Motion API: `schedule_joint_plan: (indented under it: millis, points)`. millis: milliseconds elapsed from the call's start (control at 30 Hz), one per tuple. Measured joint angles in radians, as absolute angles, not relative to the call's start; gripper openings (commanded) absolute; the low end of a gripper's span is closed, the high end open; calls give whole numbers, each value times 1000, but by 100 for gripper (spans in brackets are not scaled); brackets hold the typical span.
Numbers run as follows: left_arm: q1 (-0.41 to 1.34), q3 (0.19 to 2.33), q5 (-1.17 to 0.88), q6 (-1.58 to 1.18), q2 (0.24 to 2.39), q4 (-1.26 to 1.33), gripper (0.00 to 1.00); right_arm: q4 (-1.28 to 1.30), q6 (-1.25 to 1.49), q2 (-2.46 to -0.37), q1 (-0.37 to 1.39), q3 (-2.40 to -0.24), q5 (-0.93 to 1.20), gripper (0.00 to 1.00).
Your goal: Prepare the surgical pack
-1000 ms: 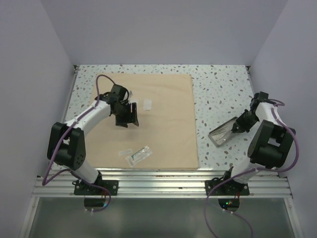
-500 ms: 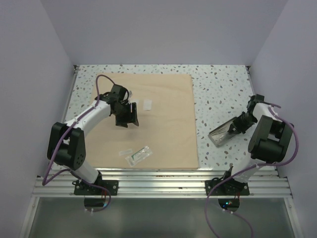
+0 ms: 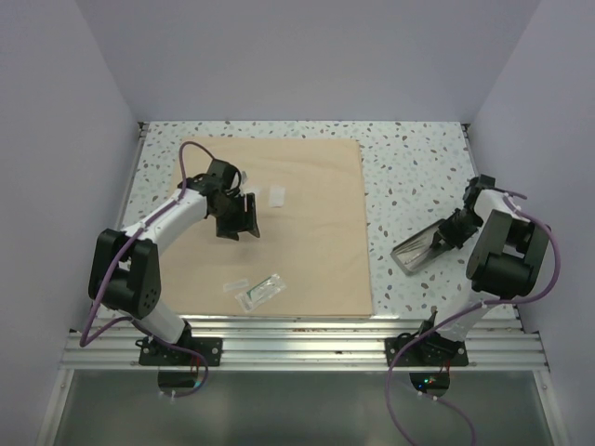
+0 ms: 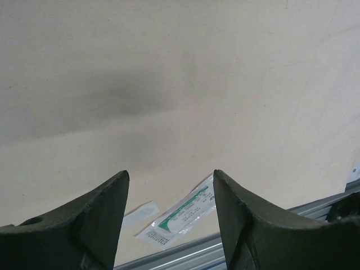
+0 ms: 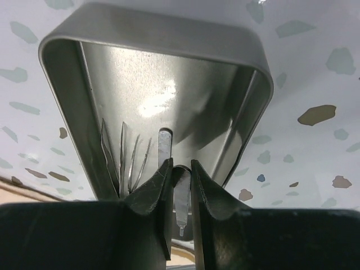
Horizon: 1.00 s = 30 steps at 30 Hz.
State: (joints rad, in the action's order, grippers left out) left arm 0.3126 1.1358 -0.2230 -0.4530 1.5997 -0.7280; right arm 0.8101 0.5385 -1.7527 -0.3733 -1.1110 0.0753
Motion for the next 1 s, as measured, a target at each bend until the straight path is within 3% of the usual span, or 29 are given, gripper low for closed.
schedule_joint_plan:
  millis: [233, 633, 1000]
  points:
    - [310, 1130, -228, -453, 1601, -728, 65, 811, 511, -1795, -373, -1141, 69, 4]
    - [309, 1131, -228, -453, 1616, -727, 67, 812, 504, -1802, -373, -1146, 70, 29]
    - [308, 1173, -210, -452, 1660, -730, 67, 867, 480, -1775, -345, -1151, 60, 35]
